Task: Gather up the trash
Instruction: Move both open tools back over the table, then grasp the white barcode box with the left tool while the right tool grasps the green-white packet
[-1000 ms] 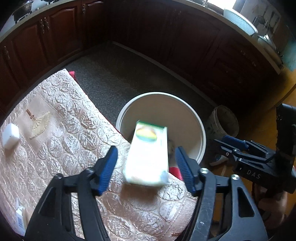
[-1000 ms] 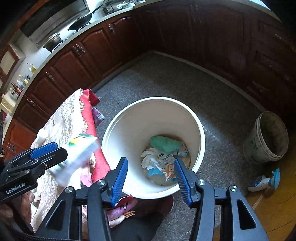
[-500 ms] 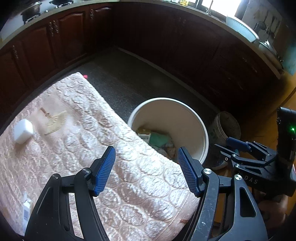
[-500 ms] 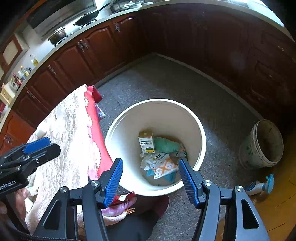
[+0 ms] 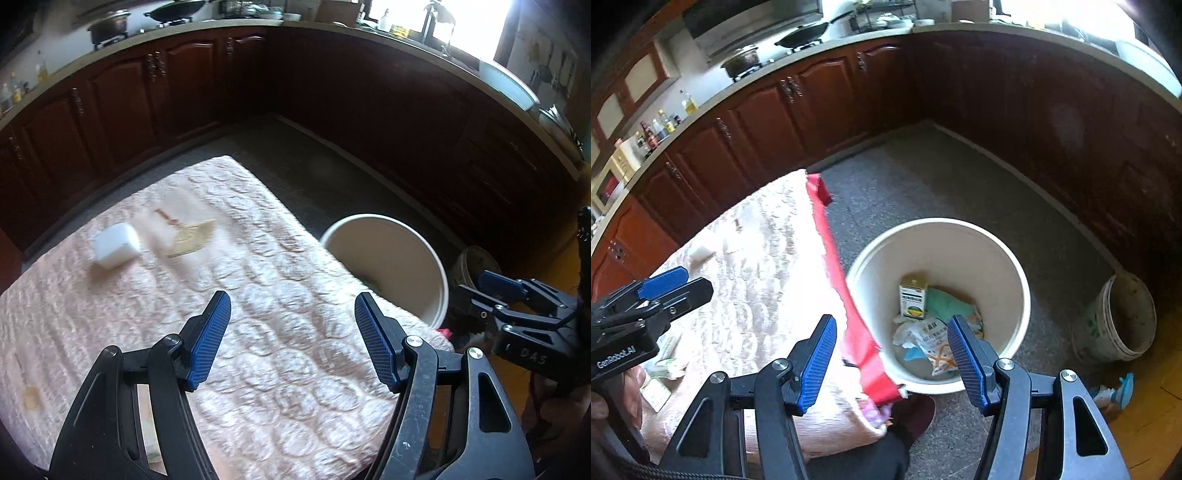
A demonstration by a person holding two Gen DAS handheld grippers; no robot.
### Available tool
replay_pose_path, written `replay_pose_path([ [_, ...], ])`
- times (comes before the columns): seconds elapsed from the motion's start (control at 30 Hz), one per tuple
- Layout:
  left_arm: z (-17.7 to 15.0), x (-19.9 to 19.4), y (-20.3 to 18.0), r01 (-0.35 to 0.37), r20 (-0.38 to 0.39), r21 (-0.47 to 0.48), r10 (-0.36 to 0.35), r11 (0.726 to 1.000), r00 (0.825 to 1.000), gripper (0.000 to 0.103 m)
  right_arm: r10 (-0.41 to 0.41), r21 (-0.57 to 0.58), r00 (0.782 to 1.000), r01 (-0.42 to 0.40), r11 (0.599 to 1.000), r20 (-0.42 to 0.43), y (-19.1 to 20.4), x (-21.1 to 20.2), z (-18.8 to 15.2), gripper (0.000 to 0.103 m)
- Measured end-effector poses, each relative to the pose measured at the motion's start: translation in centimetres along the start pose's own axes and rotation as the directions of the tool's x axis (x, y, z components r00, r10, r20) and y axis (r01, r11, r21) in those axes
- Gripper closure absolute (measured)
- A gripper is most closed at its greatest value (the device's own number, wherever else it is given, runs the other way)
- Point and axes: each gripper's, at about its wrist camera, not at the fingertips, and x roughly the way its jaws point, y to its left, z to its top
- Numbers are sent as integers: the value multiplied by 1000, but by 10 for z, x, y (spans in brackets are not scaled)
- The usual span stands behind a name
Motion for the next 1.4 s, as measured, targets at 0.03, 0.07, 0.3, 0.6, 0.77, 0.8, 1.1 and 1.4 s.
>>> replay_pose_path([
  [0.03,-2,-3,4,-8,5,-3,8,1000,1000,34,2,-8,1000,-2,1000,3,5,-1,0,43],
  [0.07,-3,-7,9,-20,10,-6,20,1000,1000,34,6,-20,1000,-6,1000,5,11,-2,1,43],
  [0.3,-10,-26,42,-68,32,-42,69,997,997,34,33,-82,999,-32,996,9,50,-3,5,42],
  [0.6,-33,-50,98,-126,15,-100,128,987,992,34,44,-179,999,-42,983,7,101,-1,6,30],
  [0.77,-52,-66,136,-144,1,-158,145,977,989,34,58,-207,998,-58,977,-6,122,3,7,29],
  [0.8,-55,-68,142,-144,-4,-166,146,975,989,34,58,-216,998,-59,975,-11,128,4,6,28],
  [1.1,-91,-75,192,-137,-101,-215,117,967,988,27,119,-282,990,-135,950,-71,171,17,-5,24],
  [1.4,-102,-25,173,-164,-227,-132,131,978,965,23,142,-316,980,-180,932,-141,197,34,-18,24],
])
